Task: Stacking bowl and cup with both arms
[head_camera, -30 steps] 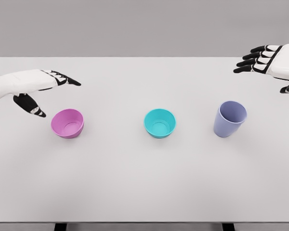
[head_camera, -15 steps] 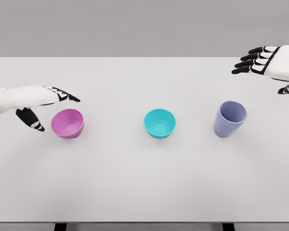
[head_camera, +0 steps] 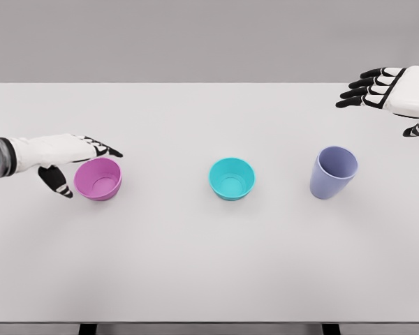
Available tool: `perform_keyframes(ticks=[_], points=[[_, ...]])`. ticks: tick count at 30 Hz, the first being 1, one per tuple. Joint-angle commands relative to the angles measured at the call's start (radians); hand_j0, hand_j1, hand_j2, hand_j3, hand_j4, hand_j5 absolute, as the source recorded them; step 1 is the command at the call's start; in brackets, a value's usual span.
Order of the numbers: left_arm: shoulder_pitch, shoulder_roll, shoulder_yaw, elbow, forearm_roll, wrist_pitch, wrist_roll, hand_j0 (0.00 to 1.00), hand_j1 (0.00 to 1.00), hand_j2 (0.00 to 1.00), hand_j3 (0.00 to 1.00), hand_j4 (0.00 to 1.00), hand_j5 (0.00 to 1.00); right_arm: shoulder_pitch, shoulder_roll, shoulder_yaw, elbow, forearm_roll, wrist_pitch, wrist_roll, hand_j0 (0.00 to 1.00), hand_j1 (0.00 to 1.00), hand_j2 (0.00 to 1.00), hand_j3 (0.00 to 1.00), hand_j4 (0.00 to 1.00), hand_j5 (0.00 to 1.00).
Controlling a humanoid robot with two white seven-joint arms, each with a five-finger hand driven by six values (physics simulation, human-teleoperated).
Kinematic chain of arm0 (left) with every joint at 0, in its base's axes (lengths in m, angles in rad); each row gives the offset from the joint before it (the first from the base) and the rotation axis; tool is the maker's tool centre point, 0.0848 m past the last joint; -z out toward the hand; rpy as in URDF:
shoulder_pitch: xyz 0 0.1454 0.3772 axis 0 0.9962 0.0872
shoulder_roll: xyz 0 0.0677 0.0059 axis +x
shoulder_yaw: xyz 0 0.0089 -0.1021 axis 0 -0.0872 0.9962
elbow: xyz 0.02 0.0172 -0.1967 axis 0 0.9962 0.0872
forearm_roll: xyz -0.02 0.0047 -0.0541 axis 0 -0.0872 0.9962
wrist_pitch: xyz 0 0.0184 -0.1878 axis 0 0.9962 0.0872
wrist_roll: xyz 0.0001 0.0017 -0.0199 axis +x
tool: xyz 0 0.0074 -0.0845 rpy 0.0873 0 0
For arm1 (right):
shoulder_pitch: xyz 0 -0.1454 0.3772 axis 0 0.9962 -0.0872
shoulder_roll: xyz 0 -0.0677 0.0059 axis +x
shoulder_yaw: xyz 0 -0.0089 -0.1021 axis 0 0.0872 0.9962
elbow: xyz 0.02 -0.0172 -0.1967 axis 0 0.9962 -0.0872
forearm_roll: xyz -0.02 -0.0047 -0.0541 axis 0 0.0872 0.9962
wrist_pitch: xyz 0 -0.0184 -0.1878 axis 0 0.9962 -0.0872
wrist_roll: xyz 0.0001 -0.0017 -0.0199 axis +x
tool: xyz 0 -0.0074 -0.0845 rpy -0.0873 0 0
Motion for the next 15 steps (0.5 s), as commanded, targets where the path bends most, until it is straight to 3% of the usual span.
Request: perform_keyframes(ticks=[1,15], points=[[0.000,-0.015,-0.004,0.001,-0.018,0.013,0.000,1.00,1.00,1.00,1.00,1.00,1.00,0.000,-0.001,0.000,0.000,-0.005,0.003,0.000,1.00,1.00,1.00,1.00,1.00,1.00],[-0.002,-0.037,-0.040,0.030,-0.023,0.014,0.000,1.00,1.00,1.00,1.00,1.00,1.00,0.000,-0.001,0.001,0.000,-0.005,0.003,0.000,1.00,1.00,1.00,1.00,1.00,1.00]])
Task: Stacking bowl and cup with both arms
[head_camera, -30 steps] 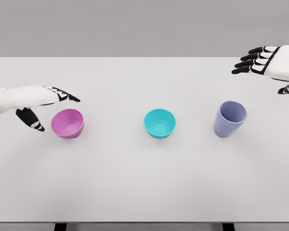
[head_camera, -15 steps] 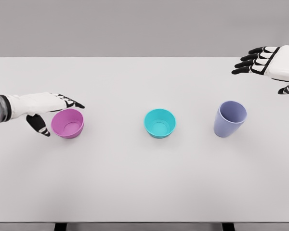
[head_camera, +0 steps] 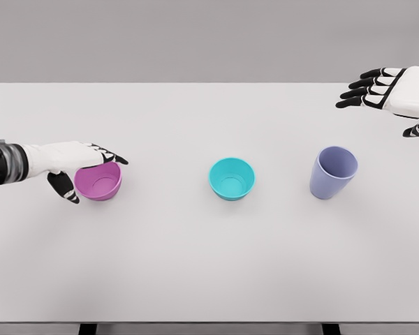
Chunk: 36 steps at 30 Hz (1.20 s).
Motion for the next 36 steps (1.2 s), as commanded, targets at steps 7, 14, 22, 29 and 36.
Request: perform_keyframes(ticks=[7,14,22,29,36], points=[[-0.003,-0.024,-0.001,0.028,-0.007,-0.001,0.000,1.00,1.00,1.00,1.00,1.00,1.00,0.000,-0.003,0.000,0.000,-0.005,0.003,0.000,1.00,1.00,1.00,1.00,1.00,1.00],[-0.002,-0.037,-0.001,0.048,-0.008,-0.003,0.000,1.00,1.00,1.00,1.00,1.00,1.00,-0.002,-0.003,0.000,0.000,-0.005,0.003,0.000,1.00,1.00,1.00,1.00,1.00,1.00],[0.000,-0.037,-0.003,0.051,-0.014,-0.003,0.000,0.80,0.80,0.80,0.80,0.80,0.80,0.000,-0.003,0.000,0.000,-0.005,0.003,0.000,1.00,1.00,1.00,1.00,1.00,1.00],[-0.002,-0.037,0.000,0.048,-0.013,-0.006,0.000,0.72,0.72,0.72,0.72,0.72,0.72,0.000,-0.003,0.000,0.000,-0.005,0.003,0.000,1.00,1.00,1.00,1.00,1.00,1.00],[-0.014,-0.037,0.008,0.039,-0.010,-0.009,0.000,0.71,0.71,0.71,0.71,0.71,0.71,-0.002,-0.004,0.000,0.000,-0.005,0.003,0.000,1.00,1.00,1.00,1.00,1.00,1.00]])
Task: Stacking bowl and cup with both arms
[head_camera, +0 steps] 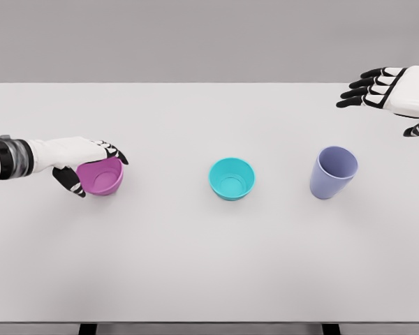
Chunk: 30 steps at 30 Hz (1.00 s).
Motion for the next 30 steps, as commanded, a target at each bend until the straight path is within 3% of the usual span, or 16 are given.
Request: perform_keyframes(ticks=[1,8,30], points=[[0.000,0.001,0.004,-0.003,0.000,-0.004,0.001,0.71,0.71,0.71,0.71,0.71,0.71,0.000,-0.002,0.000,0.000,-0.005,0.003,0.000,1.00,1.00,1.00,1.00,1.00,1.00],[-0.026,-0.002,0.004,-0.035,0.000,-0.007,0.001,0.71,0.71,0.71,0.71,0.71,0.71,0.000,-0.004,0.000,0.000,-0.005,0.003,0.000,1.00,1.00,1.00,1.00,1.00,1.00],[-0.110,-0.139,-0.007,-0.065,-0.006,-0.027,0.001,0.72,0.72,0.72,0.72,0.72,0.72,0.002,-0.005,0.000,0.000,-0.005,0.003,0.000,1.00,1.00,1.00,1.00,1.00,1.00]])
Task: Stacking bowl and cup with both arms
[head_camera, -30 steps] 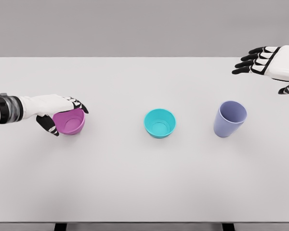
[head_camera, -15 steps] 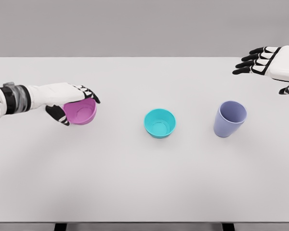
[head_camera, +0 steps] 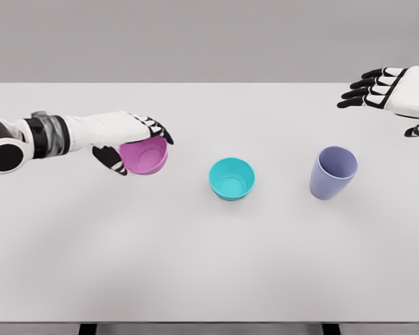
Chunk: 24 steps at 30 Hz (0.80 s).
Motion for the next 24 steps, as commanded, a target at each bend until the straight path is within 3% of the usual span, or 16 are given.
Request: perform_keyframes(ticks=[1,8,13,24], points=[[0.000,-0.012,0.001,-0.006,0.001,-0.006,0.001,0.72,0.72,0.72,0.72,0.72,0.72,0.000,-0.002,0.000,0.000,-0.005,0.003,0.000,1.00,1.00,1.00,1.00,1.00,1.00],[-0.015,-0.047,-0.003,-0.015,0.001,-0.035,0.001,0.72,0.72,0.72,0.72,0.72,0.72,0.000,-0.002,0.000,0.000,-0.005,0.003,0.000,1.00,1.00,1.00,1.00,1.00,1.00],[-0.043,-0.076,-0.042,-0.021,0.001,-0.034,0.001,0.72,0.72,0.72,0.72,0.72,0.72,0.000,-0.002,0.000,0.000,-0.005,0.003,0.000,1.00,1.00,1.00,1.00,1.00,1.00],[-0.045,-0.150,-0.044,-0.026,-0.002,-0.034,0.001,0.71,0.71,0.71,0.71,0.71,0.71,0.000,-0.002,0.000,0.000,-0.005,0.003,0.000,1.00,1.00,1.00,1.00,1.00,1.00]])
